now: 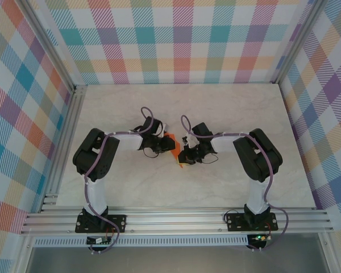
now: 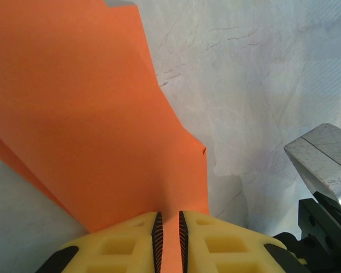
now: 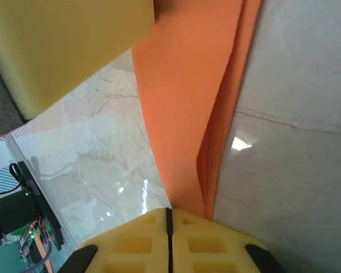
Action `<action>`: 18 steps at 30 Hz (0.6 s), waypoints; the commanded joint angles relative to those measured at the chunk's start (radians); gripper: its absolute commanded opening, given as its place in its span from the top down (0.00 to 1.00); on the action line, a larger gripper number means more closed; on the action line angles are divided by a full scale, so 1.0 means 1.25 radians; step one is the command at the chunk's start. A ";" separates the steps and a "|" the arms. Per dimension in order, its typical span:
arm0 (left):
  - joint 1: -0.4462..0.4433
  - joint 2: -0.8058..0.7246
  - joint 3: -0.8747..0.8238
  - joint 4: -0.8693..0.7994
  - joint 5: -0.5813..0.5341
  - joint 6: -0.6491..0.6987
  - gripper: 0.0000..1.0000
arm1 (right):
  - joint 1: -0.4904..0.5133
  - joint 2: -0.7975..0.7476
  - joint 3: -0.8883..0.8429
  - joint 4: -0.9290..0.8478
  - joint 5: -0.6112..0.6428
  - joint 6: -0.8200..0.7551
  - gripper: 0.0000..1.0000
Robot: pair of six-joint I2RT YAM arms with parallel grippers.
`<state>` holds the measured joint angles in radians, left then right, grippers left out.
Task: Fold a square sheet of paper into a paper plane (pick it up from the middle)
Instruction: Fold the wing for the fifth time at the center of the table.
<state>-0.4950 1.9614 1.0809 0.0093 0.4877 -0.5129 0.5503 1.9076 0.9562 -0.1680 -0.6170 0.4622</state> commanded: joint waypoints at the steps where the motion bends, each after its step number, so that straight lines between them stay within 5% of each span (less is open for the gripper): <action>1: 0.102 0.045 0.049 0.082 -0.304 0.087 0.80 | 0.004 0.037 -0.069 -0.197 0.082 -0.010 0.93; 18: 0.125 -0.014 0.044 0.087 -0.246 0.097 0.80 | 0.005 0.031 -0.078 -0.186 0.080 -0.004 0.93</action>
<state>-0.3321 1.9865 1.1606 0.0685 0.1596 -0.4026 0.5495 1.8874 0.9310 -0.1772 -0.6296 0.4622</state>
